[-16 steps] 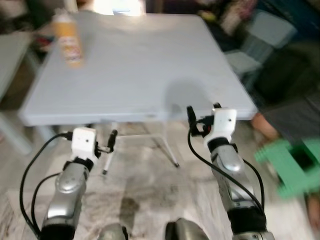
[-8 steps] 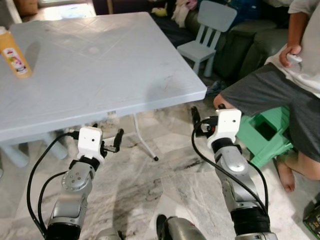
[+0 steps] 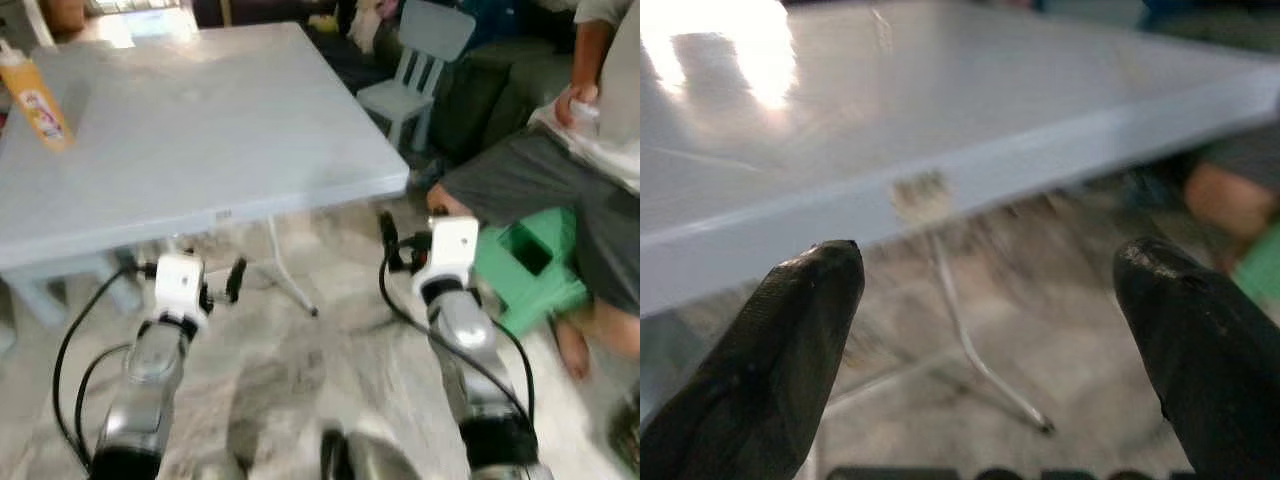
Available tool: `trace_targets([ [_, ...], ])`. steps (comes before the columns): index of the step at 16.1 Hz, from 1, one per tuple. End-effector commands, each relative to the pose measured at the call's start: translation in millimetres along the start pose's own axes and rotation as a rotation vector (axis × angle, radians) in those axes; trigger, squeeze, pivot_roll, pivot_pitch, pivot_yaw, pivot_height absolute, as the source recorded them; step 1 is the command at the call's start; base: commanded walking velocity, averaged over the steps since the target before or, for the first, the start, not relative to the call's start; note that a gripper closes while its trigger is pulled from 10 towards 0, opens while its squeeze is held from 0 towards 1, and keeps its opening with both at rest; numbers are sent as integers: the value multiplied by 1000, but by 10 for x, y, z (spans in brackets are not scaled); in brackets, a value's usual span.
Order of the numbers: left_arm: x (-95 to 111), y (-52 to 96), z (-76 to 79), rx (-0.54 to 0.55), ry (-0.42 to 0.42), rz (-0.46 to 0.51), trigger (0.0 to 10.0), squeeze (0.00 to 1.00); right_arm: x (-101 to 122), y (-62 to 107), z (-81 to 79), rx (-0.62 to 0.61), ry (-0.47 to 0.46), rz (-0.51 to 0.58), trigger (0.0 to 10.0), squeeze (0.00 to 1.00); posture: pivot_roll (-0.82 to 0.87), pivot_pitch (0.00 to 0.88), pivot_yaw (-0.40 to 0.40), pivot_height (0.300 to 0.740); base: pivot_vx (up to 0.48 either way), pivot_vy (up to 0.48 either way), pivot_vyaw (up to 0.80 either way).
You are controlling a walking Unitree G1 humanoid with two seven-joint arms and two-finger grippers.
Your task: Restocking fridge
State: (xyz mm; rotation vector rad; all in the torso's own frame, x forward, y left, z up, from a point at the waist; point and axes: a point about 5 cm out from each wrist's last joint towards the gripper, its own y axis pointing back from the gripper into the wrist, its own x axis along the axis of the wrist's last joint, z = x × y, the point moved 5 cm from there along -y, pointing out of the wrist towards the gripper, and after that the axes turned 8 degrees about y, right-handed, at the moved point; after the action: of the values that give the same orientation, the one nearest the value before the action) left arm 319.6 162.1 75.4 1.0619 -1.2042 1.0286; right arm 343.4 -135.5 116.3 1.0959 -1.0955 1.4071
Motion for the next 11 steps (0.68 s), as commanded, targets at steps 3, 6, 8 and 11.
trace_targets([
  [3,-6,31,-22,3,6,-5,10000,0,158,-75,-28,10,21,56,10000,0,-14,90,-16,740,0,0,0],
  [6,18,18,-20,-11,0,-6,10000,0,181,-97,-33,0,22,66,10000,0,-4,100,2,740,0,0,0],
  [8,20,30,-44,-11,-2,-10,10000,0,209,-110,-54,-2,20,76,10000,0,5,111,15,740,0,0,0],
  [11,24,53,-69,-21,-14,-20,10000,0,217,-110,-55,-26,13,81,10000,0,15,127,33,740,0,0,0],
])
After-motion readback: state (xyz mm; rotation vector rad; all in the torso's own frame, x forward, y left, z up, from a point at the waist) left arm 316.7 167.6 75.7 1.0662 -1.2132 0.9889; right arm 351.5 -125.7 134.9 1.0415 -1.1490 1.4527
